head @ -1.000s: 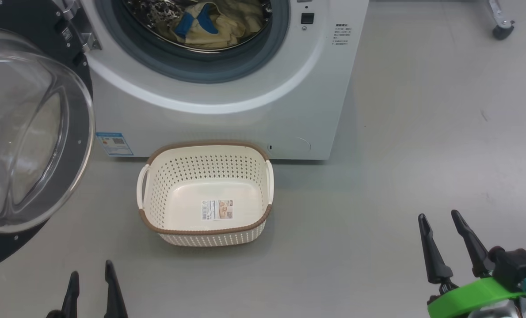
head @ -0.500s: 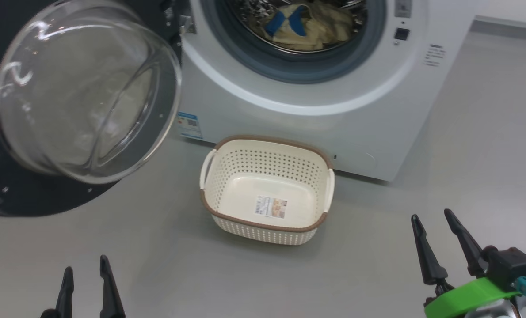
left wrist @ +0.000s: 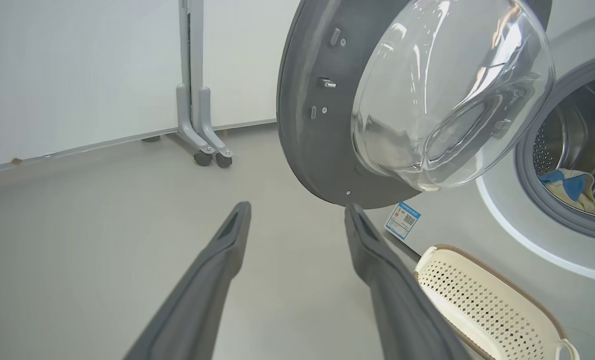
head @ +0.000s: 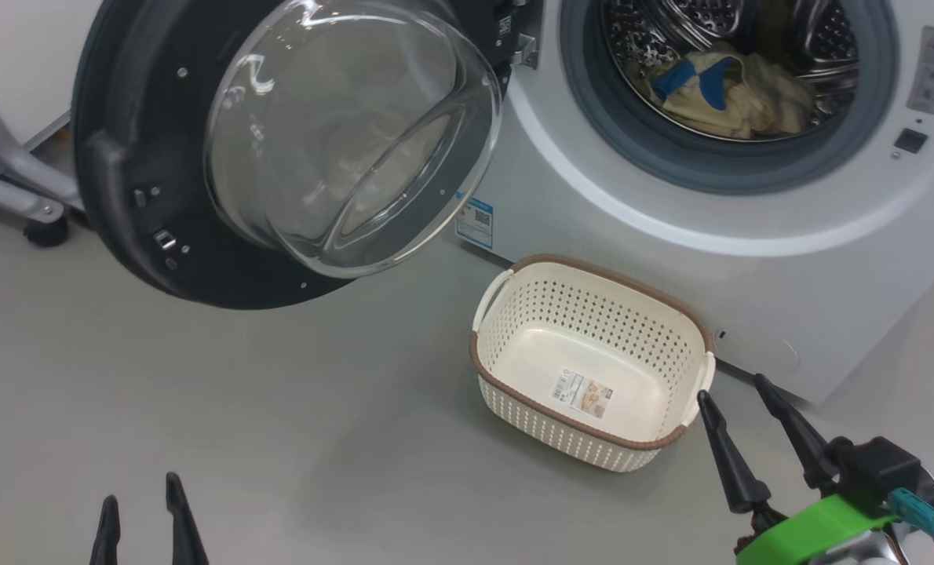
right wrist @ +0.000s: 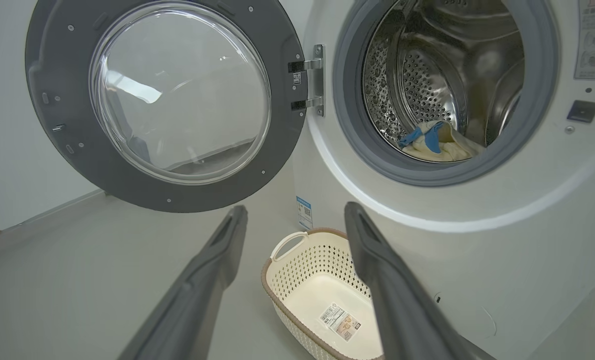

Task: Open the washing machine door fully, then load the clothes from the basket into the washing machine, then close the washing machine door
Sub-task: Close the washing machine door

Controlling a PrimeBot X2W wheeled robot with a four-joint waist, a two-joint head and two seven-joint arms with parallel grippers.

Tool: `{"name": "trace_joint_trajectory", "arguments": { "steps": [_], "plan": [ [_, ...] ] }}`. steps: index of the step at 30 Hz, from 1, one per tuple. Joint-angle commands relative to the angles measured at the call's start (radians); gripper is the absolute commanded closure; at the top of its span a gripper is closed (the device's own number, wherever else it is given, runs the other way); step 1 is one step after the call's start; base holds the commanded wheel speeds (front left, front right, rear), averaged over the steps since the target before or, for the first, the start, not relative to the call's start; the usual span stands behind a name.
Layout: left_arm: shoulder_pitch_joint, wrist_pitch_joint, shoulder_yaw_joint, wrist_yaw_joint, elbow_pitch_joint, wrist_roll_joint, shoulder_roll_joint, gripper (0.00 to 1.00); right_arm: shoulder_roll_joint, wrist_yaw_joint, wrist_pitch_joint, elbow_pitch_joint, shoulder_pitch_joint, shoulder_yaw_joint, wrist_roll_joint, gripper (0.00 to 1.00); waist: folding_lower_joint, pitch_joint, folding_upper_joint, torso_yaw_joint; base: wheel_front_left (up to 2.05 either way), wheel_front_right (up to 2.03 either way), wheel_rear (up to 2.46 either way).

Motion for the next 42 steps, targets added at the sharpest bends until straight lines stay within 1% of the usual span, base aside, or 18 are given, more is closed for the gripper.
{"name": "trace_joint_trajectory", "arguments": {
  "steps": [1,10,22,23,24,26,28,31,33,34,35,37,38,39,42],
  "plan": [
    [-0.021,-0.011,0.04,0.003,-0.039,-0.008,0.009,0.0,-0.029,-0.003,-0.007,-0.028,-0.048,0.019,-0.008,0.0,0.0,-0.006,0.0,0.019,0.0,0.0,0.0],
    [-0.008,-0.011,0.051,0.009,-0.049,-0.012,0.009,0.0,-0.035,-0.003,-0.007,-0.022,-0.046,0.039,-0.008,0.0,0.0,-0.011,0.0,0.059,0.0,0.0,0.0],
    [0.002,-0.011,0.065,0.033,-0.068,-0.044,0.009,0.0,-0.05,-0.003,-0.007,-0.011,-0.072,0.071,-0.003,0.0,0.0,0.006,0.0,0.071,0.0,0.0,0.0],
    [0.005,-0.011,0.07,0.038,-0.059,-0.097,0.009,0.75,-0.052,-0.003,-0.007,-0.01,-0.076,0.074,-0.002,0.0,0.0,0.01,0.0,0.073,0.0,0.0,0.0],
    [0.006,-0.011,0.077,0.034,-0.046,-0.163,0.009,1.0,-0.052,-0.003,-0.007,-0.011,-0.077,0.075,-0.002,0.0,0.0,0.013,0.0,0.074,0.0,0.0,0.0],
    [-0.003,-0.011,0.106,0.012,-0.001,-0.303,0.009,1.0,-0.053,-0.003,-0.007,-0.012,-0.078,0.077,-0.001,0.0,0.0,0.018,0.0,0.074,0.0,0.0,0.0],
    [-0.024,-0.011,0.157,-0.015,0.064,-0.444,0.009,1.0,-0.052,-0.003,-0.007,-0.011,-0.076,0.081,0.0,0.0,0.0,0.019,0.0,0.074,0.0,0.0,0.0],
    [-0.077,-0.011,0.252,-0.074,0.153,-0.555,0.009,1.0,-0.047,-0.003,-0.007,-0.01,-0.07,0.074,0.002,0.0,0.0,0.021,0.0,0.071,0.0,0.0,0.0],
    [-0.126,-0.011,0.322,-0.109,0.208,-0.592,0.01,1.0,-0.043,-0.003,-0.007,-0.012,-0.064,0.069,0.001,0.0,0.0,0.022,0.0,0.07,0.0,0.0,0.0],
    [-0.159,-0.01,0.351,-0.125,0.241,-0.627,0.022,1.0,-0.042,-0.003,-0.007,-0.012,-0.062,0.068,0.0,0.0,0.0,0.023,0.0,0.069,0.0,0.0,0.0],
    [-0.194,-0.001,0.382,-0.135,0.27,-0.662,0.046,1.0,-0.04,-0.003,-0.007,-0.012,-0.059,0.067,0.0,0.0,0.0,0.023,0.0,0.068,0.0,0.0,0.0],
    [-0.266,0.05,0.428,-0.141,0.331,-0.722,0.114,1.0,-0.036,-0.003,-0.007,-0.012,-0.054,0.062,0.0,0.0,0.0,0.025,0.0,0.066,0.0,0.0,0.0],
    [-0.301,0.075,0.453,-0.135,0.36,-0.748,0.152,1.0,-0.035,-0.003,-0.007,-0.012,-0.054,0.063,0.0,0.0,0.0,0.027,0.0,0.061,0.0,0.0,0.0],
    [-0.301,0.075,0.453,-0.135,0.36,-0.748,0.152,1.0,-0.035,-0.003,-0.007,-0.012,-0.054,0.063,0.0,0.0,0.0,0.027,0.0,0.061,0.0,0.0,0.0],
    [-0.41,0.14,0.531,-0.108,0.436,-0.831,0.256,1.0,-0.035,-0.003,-0.007,-0.014,-0.064,0.068,-0.001,0.0,0.0,0.041,0.0,0.035,0.0,0.0,0.0]
  ]
}}
